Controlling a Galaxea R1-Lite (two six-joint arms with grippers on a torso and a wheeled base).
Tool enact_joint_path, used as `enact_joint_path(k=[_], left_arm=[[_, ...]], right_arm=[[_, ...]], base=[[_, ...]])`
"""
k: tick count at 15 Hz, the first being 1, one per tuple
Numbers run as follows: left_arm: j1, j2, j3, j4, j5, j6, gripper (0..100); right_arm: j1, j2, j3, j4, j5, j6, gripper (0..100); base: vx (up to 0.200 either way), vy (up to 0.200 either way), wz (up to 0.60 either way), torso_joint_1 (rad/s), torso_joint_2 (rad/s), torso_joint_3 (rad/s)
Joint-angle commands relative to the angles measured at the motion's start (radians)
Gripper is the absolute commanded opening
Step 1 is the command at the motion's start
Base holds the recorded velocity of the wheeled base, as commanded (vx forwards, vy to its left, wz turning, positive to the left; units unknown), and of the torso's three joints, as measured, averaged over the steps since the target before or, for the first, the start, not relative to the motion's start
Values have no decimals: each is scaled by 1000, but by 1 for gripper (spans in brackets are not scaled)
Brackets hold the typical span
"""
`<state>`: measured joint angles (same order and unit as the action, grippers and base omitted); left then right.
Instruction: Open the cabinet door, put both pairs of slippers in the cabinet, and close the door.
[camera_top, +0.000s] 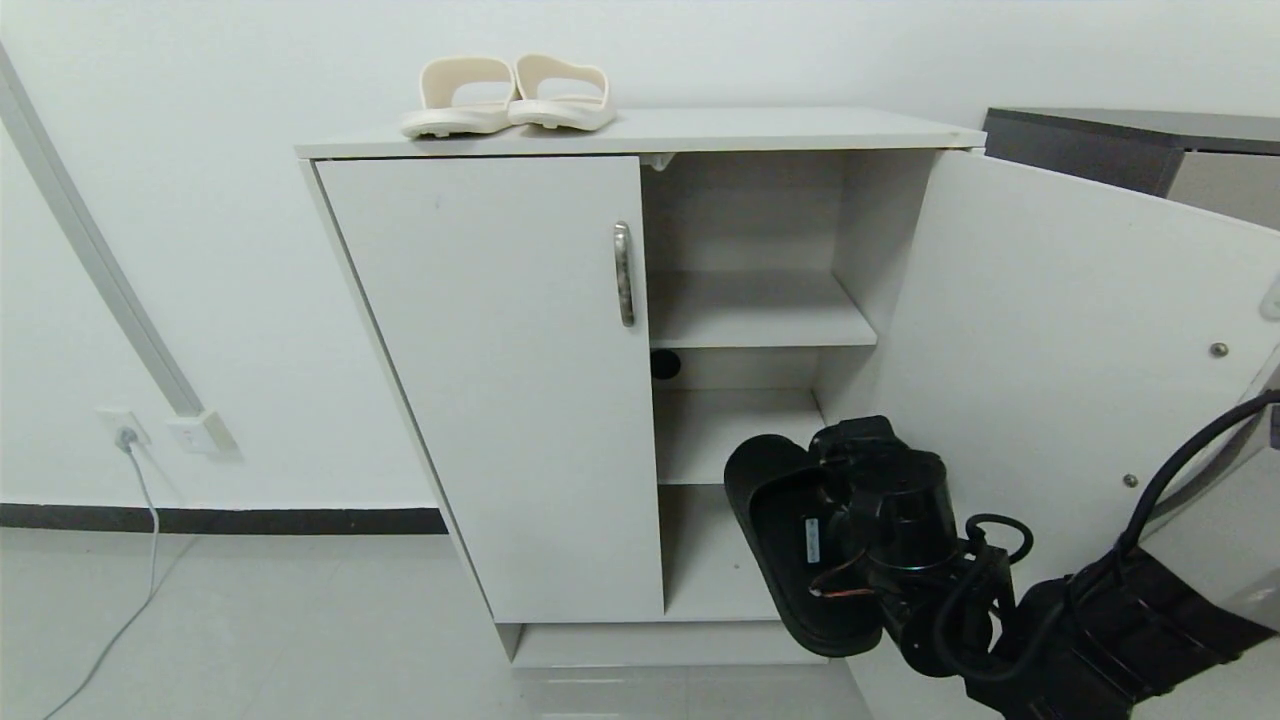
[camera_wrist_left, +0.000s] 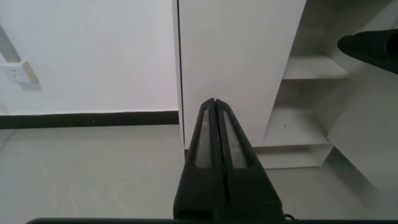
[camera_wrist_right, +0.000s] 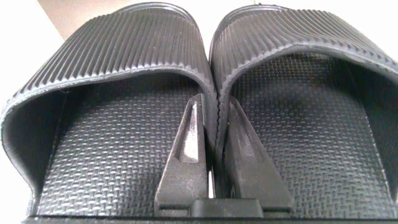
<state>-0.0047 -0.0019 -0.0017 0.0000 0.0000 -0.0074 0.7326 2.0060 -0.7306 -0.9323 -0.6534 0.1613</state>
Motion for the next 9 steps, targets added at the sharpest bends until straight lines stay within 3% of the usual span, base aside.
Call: enact_joint_path(k=[1,9], left_arm=[[0,2,0,0,0,0,0],[0,2,0,0,0,-2,0]], right_arm=[[-9,-6,7,0,6,0,0],[-22,-23,17,0,32,0,0]], base=[[0,0,0,0,0,0],[0,0,0,0,0,0]])
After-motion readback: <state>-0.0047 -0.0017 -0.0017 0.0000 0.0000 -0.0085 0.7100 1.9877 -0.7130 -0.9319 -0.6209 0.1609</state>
